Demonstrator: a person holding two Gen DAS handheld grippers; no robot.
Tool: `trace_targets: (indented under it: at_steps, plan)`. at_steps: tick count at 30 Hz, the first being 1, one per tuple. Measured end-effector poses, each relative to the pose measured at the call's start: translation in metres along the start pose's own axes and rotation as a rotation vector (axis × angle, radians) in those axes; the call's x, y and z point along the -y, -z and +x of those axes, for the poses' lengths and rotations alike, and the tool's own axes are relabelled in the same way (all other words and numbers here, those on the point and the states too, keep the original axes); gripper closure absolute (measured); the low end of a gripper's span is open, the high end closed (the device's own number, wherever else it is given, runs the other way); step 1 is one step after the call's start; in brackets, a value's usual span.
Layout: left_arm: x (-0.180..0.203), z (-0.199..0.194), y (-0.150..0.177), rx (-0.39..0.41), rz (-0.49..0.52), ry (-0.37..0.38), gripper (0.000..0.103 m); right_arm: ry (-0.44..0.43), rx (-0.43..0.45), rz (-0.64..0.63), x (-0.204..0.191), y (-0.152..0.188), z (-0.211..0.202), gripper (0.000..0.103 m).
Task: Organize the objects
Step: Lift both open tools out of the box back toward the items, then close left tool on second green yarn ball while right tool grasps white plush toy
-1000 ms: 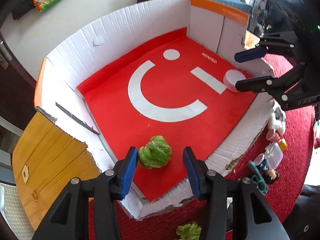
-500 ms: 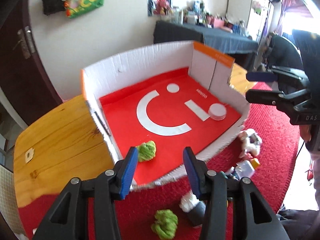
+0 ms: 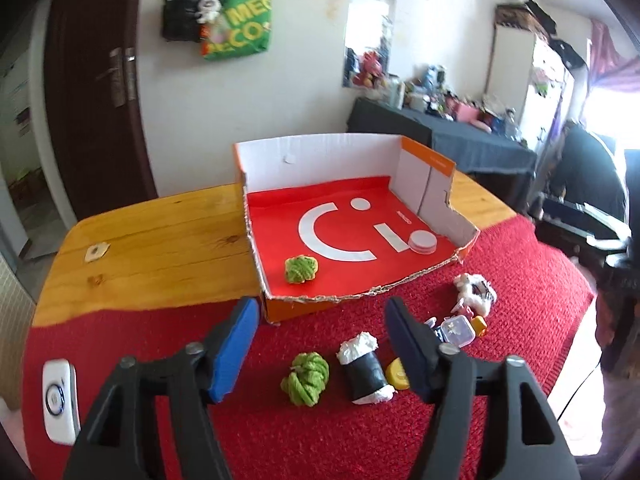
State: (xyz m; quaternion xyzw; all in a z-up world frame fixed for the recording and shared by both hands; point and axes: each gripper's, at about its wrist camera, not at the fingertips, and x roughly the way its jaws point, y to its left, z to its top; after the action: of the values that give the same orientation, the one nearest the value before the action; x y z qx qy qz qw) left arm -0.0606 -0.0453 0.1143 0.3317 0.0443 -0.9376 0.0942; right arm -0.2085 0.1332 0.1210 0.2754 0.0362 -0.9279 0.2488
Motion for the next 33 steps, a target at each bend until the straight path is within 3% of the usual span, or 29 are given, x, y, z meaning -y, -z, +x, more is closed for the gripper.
trace_targets:
  at_steps: [4, 9, 17, 33]
  plan:
    - [0.005, -0.005, 0.015, 0.032, -0.042, -0.018, 0.024, 0.036, 0.018, 0.035, -0.003, 0.021, 0.000, 0.008]
    - [0.014, -0.004, 0.042, 0.055, -0.070, -0.080, 0.009, 0.055, 0.021, 0.095, -0.005, 0.049, 0.003, 0.006]
    - [0.015, 0.016, 0.058, -0.021, -0.115, -0.048, 0.009, 0.030, -0.097, 0.168, 0.008, 0.067, 0.035, 0.006]
    - [-0.013, 0.048, 0.062, -0.148, -0.177, -0.047, 0.009, 0.134, -0.234, 0.083, 0.036, 0.068, 0.063, 0.006]
